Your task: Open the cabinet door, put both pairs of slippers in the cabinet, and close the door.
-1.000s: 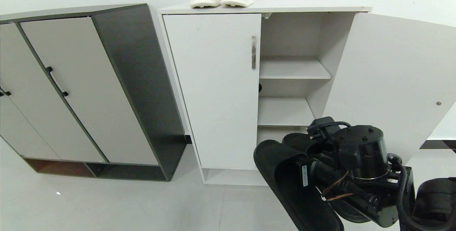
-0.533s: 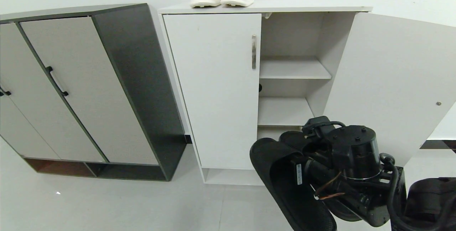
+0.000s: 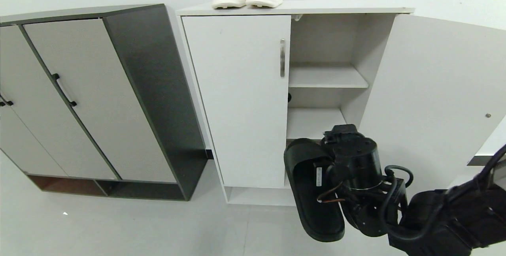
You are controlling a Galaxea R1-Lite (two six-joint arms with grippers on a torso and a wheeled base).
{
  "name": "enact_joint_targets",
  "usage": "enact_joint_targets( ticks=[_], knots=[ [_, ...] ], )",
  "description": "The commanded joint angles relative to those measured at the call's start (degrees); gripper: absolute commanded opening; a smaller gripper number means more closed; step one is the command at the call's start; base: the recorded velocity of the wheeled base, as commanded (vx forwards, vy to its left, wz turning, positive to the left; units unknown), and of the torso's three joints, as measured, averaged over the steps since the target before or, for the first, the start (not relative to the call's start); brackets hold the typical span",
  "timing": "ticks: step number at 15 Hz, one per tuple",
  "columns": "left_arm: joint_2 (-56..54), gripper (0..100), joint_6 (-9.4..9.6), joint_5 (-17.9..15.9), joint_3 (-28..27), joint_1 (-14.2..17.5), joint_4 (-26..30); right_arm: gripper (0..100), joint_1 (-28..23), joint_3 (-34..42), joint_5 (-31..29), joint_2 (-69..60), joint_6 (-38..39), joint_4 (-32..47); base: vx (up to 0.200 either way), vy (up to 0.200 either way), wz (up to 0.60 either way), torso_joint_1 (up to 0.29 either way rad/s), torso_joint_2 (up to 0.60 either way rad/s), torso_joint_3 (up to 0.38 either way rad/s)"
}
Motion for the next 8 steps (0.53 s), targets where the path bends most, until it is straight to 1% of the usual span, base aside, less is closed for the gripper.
enact_joint_targets(
  ticks=[1,4,8],
  knots=[
    [0.20,0,0.01,-0.02,0.00,-0.01,0.01,0,-0.05,-1.08,-0.24,3.26,0.25,0.06,0.000,-0.200,0.00,0.002,0.00,0.002],
    [0.20,0,0.10,-0.02,0.00,-0.01,0.01,0,0.04,-1.16,-0.33,4.58,0.34,-0.03,0.000,-0.200,0.00,-0.002,0.00,0.005],
    [0.20,0,0.01,-0.02,0.00,-0.01,0.01,0,0.30,-1.08,-0.33,5.89,0.34,-0.38,0.000,0.000,0.00,0.000,0.00,0.000]
  ],
)
